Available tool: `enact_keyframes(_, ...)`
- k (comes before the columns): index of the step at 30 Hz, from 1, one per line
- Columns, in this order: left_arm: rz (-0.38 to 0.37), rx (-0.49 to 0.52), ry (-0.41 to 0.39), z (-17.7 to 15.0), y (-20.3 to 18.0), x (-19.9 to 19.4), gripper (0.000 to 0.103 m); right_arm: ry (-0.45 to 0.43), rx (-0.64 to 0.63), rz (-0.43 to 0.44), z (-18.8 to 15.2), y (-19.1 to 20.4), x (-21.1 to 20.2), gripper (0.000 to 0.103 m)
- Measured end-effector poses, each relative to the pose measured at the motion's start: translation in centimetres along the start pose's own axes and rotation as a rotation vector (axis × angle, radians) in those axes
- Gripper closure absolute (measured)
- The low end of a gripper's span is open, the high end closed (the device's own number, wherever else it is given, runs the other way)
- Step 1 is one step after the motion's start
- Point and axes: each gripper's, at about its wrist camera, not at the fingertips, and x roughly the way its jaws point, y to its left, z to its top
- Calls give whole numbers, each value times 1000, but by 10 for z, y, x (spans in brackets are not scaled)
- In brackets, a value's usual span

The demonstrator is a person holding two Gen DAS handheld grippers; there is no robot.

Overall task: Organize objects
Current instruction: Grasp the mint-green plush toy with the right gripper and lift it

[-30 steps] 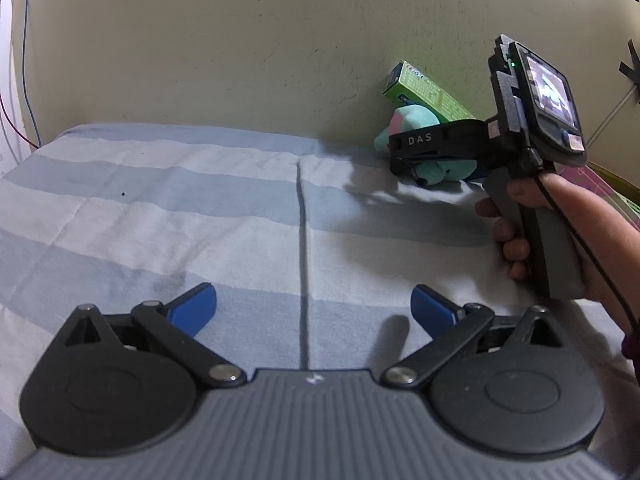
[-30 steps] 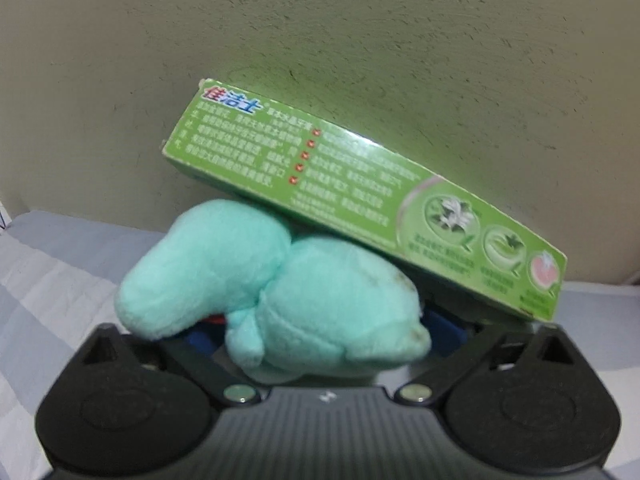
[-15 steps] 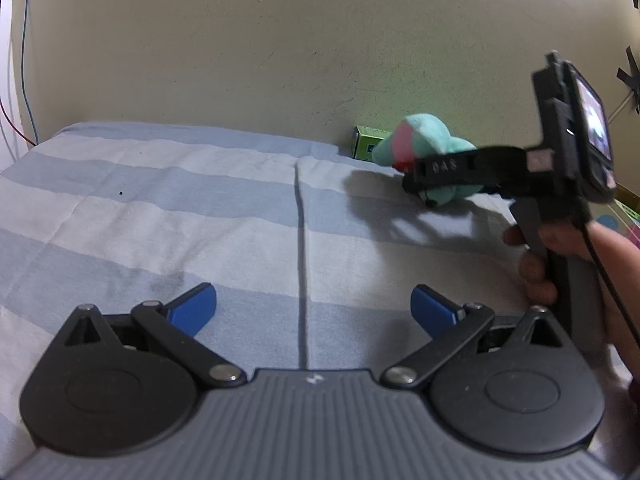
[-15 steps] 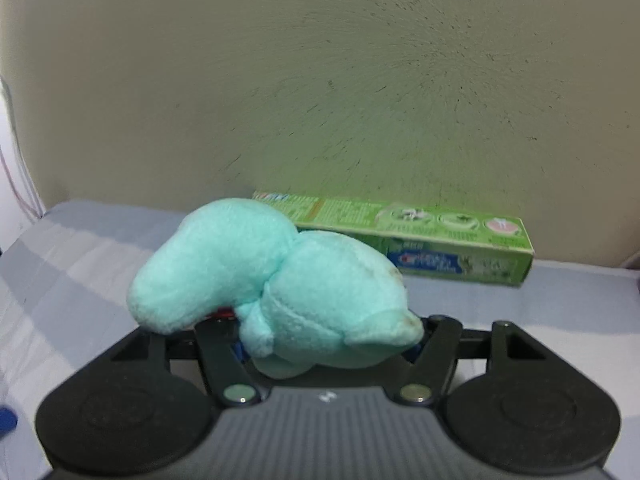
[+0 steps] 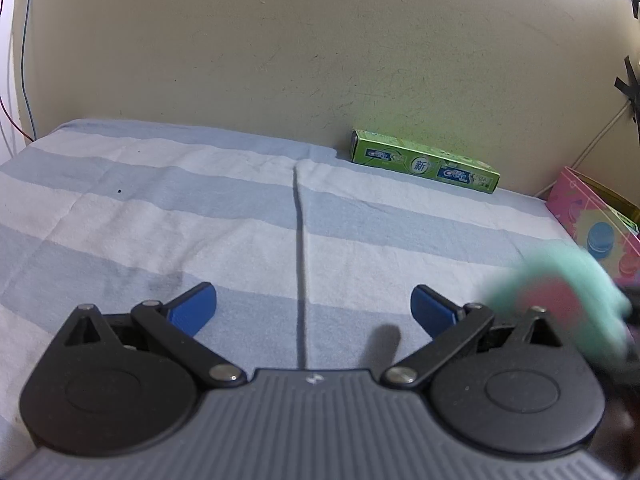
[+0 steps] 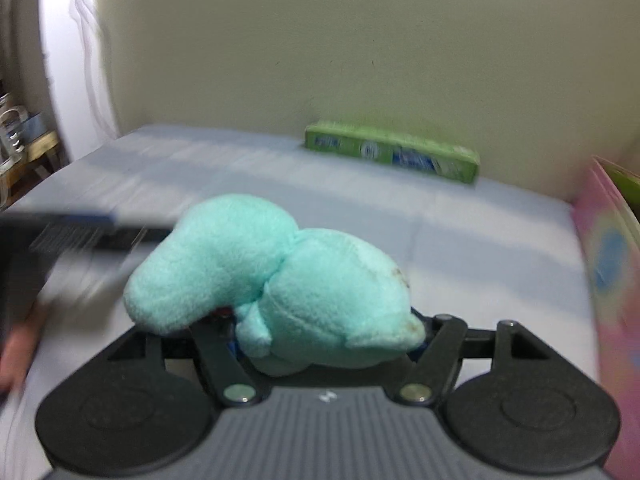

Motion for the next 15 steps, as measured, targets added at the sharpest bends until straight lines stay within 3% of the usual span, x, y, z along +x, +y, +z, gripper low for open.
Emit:
enact_keyframes(3,7,14,6,0,-2,2,0,-8,-1,-7,-37,-9,-44,34)
enact_keyframes(8,55,64,19,-5,-14,-2,0,-36,74,-96,-95,-33,-108,32)
enact_keyframes(10,74,82,26,-9,-18,-5,0,-55,109,-161,-116,-41,-127,22)
enact_keyframes(12,84,116,43,-16,-29,-11,0,-68,153,-170,-132,-53,-138,20)
enact_keyframes(15,43,177,46,-31,-52,-26,0,-58,158,-219,-146,-59,-149,5)
